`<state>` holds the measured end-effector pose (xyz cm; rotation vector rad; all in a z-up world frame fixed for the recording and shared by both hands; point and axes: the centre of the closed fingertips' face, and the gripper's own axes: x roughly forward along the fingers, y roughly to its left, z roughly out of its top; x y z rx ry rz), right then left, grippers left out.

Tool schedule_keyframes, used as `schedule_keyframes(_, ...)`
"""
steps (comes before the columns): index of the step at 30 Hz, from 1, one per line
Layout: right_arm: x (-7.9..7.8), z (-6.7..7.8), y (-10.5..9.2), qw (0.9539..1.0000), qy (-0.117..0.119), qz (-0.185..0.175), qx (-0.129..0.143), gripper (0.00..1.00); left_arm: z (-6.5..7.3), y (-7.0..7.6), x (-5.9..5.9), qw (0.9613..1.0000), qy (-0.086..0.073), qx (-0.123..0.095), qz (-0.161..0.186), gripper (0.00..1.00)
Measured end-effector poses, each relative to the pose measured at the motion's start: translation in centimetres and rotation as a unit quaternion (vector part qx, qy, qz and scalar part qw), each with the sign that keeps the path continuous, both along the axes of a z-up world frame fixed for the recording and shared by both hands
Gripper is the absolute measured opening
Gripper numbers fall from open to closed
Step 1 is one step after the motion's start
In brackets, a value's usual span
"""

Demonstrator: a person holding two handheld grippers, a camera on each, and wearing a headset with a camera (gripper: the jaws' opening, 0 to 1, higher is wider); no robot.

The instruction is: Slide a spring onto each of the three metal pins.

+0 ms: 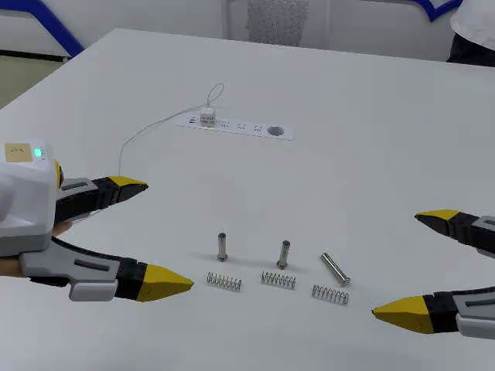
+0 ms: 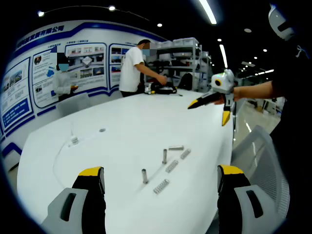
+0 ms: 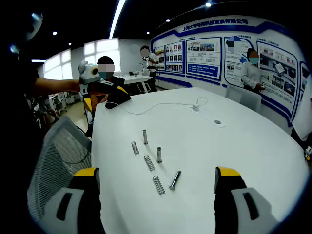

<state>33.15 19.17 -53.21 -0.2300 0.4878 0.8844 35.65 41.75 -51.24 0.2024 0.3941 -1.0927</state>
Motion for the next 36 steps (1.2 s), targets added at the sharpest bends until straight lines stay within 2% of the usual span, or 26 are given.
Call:
schedule_keyframes(25, -0.05, -0.16, 0.49, 1.0000, 0.005, 0.003, 0.002, 0.99, -0.44, -0.15, 0.31, 1.0000, 0.003, 0.005, -0.007, 0.98)
schedule_keyframes(36, 0.85, -0.30, 0.66, 1.0000, 0.003, -0.005, 0.004, 0.97, -0.75, 0.05, 0.75, 0.9999, 0.006, 0.002, -0.008, 0.96)
